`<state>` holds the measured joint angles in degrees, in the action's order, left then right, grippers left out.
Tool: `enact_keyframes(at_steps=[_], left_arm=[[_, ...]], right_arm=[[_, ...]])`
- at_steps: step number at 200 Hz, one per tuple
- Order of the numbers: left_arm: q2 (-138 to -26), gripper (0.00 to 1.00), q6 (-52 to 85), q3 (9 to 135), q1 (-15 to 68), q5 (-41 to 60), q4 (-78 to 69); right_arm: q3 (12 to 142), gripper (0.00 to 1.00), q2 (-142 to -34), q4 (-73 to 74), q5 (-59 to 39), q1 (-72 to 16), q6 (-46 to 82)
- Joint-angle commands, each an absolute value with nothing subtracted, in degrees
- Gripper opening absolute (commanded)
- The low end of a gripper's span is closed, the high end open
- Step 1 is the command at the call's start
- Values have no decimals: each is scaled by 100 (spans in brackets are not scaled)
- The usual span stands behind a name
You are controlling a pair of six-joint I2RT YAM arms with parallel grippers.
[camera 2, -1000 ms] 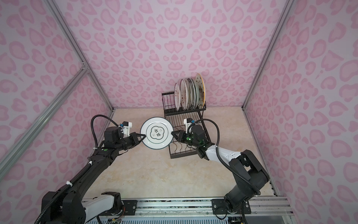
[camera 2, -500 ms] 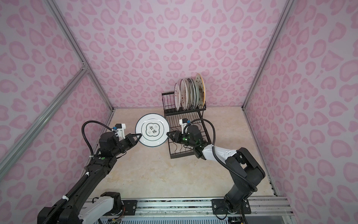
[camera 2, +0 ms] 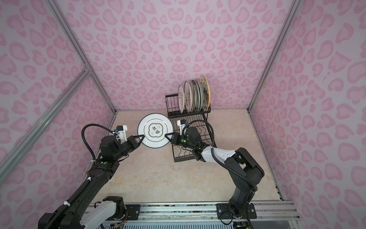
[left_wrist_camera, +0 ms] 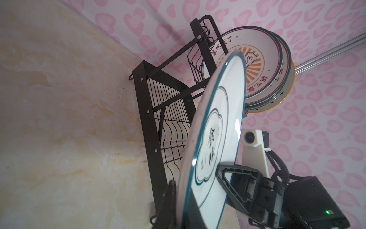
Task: Load the plates into the dish rack
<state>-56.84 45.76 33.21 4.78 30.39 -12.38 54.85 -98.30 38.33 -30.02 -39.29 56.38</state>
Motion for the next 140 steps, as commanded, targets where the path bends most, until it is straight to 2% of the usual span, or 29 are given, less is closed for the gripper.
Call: enact_keyframes(at_steps=[1, 32, 92, 140], left_arm=[[-5662, 3, 4534, 3321, 475, 3188, -1600], [-5689, 3, 4494, 3362, 483, 3230, -1558], [-5548, 4, 4184, 3546, 479, 2975, -925], [-5426, 29, 4069, 3594, 481, 2798, -635]], right_arm=[[5537, 8, -9892, 4118, -3067, -3955, 5581], [5587, 0, -9928, 4165, -3110, -3968, 5614], [5585, 0, -9960, 4258, -3142, -3964, 5652], [5551, 0, -9949, 4298, -3094, -3954, 5660]])
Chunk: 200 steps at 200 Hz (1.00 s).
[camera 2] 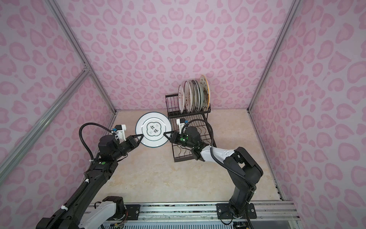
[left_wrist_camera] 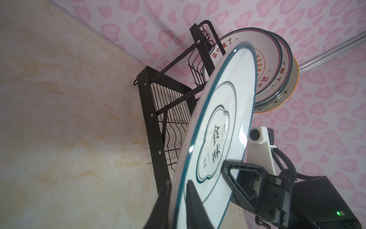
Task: Load the plates into the dish rack
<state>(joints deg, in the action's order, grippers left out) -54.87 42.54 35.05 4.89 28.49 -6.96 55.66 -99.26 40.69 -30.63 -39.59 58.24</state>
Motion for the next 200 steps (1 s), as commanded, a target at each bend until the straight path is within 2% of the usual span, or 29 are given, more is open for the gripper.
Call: enact_keyframes(at_steps=[1, 31, 69, 122, 200], left_arm=[[-5424, 30, 4065, 3594, 478, 2797, -630], [-5419, 47, 3995, 3638, 482, 2716, -474], [-5393, 52, 3862, 3708, 474, 2645, -260], [-5378, 53, 3665, 3843, 479, 2609, 31], [-4955, 54, 3015, 4298, 466, 1682, 1186]], right_arm=[[5544, 0, -9945, 4298, -3089, -3955, 5660], [5540, 0, -9928, 4298, -3128, -3947, 5659], [5514, 0, -9910, 4230, -3094, -3947, 5612], [5542, 0, -9819, 3967, -3059, -3912, 5405], [5724, 0, -9531, 3437, -3049, -3839, 4924]])
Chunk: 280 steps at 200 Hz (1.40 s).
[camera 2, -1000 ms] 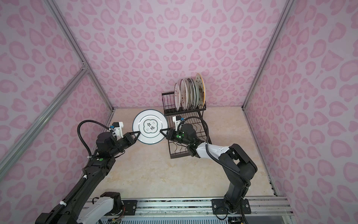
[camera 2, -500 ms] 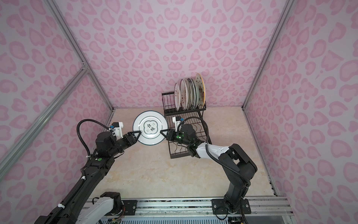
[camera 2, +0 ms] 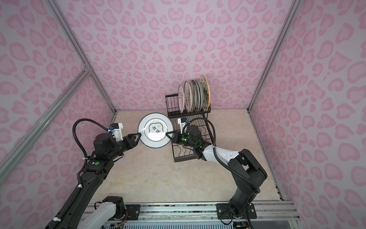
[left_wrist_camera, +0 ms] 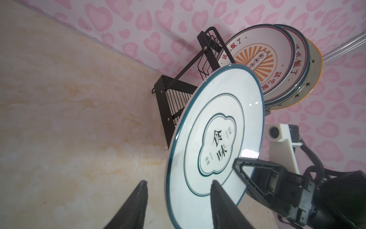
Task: Load the plates into the dish rack
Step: 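Open the left gripper and draw it back while the right gripper holds the plate, then carry the white plate with the right gripper over the rack slot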
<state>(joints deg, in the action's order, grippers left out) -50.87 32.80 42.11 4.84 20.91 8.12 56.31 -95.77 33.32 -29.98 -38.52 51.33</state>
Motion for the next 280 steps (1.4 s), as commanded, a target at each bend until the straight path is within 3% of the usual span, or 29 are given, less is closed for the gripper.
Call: enact_keyframes(at_steps=[1, 60, 158, 280], left_arm=[[-4943, 54, 3015, 4289, 466, 1672, 1191], [-4676, 53, 2907, 4252, 472, 1415, 1313], [-4665, 53, 2865, 4159, 468, 1493, 1274], [-4522, 52, 3021, 4031, 474, 1529, 1059]], right_arm=[[5727, 0, -9529, 3437, -3054, -3836, 4923], [6009, 0, -9558, 3340, -3269, -3812, 4731], [7077, 0, -9308, 1857, -2970, -3746, 3424], [8435, 0, -9136, 693, -1987, -3678, 2095]])
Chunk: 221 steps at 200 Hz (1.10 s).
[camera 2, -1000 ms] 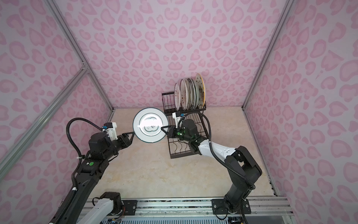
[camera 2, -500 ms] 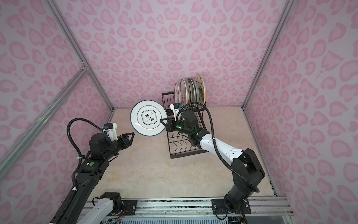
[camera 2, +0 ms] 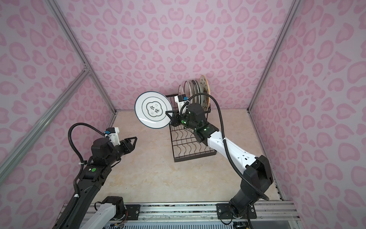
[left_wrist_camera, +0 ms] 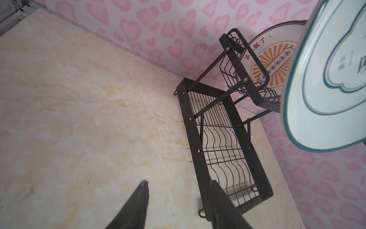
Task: Load the plates into the dish rack
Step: 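Carry the white plate with the right gripper over the rack slot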
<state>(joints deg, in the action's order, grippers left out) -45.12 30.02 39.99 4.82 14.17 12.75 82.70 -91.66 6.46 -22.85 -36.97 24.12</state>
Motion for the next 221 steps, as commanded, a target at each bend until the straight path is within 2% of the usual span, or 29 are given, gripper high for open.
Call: enact_keyframes(at_steps=[1, 152, 221], left_arm=[[-4524, 52, 3018, 4037, 474, 1529, 1070], [-4666, 52, 2916, 4136, 468, 1852, 1125], [-4814, 52, 2980, 4146, 466, 2137, 978]], right_arm=[[8445, 0, -9134, 689, -1982, -3676, 2094], [9746, 0, -9408, 45, 160, -3670, 935], [10175, 0, -9769, -79, 1925, -4013, 706]])
